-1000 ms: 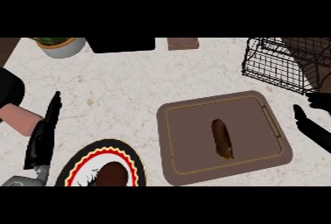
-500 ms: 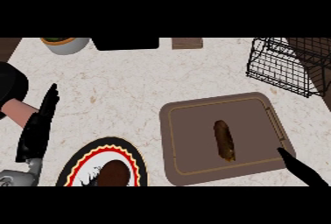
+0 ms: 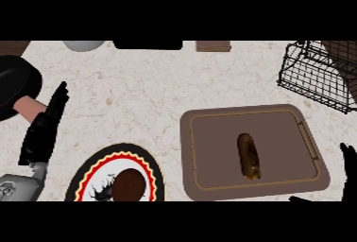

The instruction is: Pick the sweet potato from the tray and place it in the tiered basket

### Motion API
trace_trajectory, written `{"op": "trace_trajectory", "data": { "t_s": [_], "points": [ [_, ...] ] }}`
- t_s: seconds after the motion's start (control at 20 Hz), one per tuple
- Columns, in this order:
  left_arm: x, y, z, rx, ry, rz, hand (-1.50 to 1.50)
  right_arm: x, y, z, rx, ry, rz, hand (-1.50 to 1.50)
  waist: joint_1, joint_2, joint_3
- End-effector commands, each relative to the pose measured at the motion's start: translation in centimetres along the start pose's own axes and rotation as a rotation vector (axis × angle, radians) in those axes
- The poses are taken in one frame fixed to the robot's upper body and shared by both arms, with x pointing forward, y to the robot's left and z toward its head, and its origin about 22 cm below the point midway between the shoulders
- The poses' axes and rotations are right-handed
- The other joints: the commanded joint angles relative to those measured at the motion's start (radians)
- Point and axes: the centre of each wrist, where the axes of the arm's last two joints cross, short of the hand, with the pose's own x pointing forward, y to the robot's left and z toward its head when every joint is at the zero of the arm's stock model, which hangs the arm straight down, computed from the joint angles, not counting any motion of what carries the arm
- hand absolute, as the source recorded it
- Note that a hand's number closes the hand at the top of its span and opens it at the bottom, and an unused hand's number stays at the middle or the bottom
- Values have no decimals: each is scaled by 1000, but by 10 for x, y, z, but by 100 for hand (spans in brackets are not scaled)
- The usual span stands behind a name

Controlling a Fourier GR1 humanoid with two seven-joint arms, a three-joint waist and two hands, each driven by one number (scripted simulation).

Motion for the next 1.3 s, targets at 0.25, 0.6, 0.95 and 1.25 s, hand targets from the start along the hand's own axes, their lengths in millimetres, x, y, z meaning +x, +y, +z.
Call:
{"op": "trace_trajectory", "data": {
  "t_s": [0.25,0.6,0.95,1.25],
  "points": [
    [6,-3,-8,-50,-2,7,0,98,11,19,31,235,147,-150,41,-2,9],
    [3,-6,-7,-35,-14,6,0,139,35,15,109,342,243,-150,26,-5,12],
    [1,-3,-12,-2,7,3,0,149,44,16,126,348,303,-150,9,-10,13],
    [-8,4,-11,-16,23,4,0,150,65,15,132,348,346,-150,10,-9,14]
  ]
}}
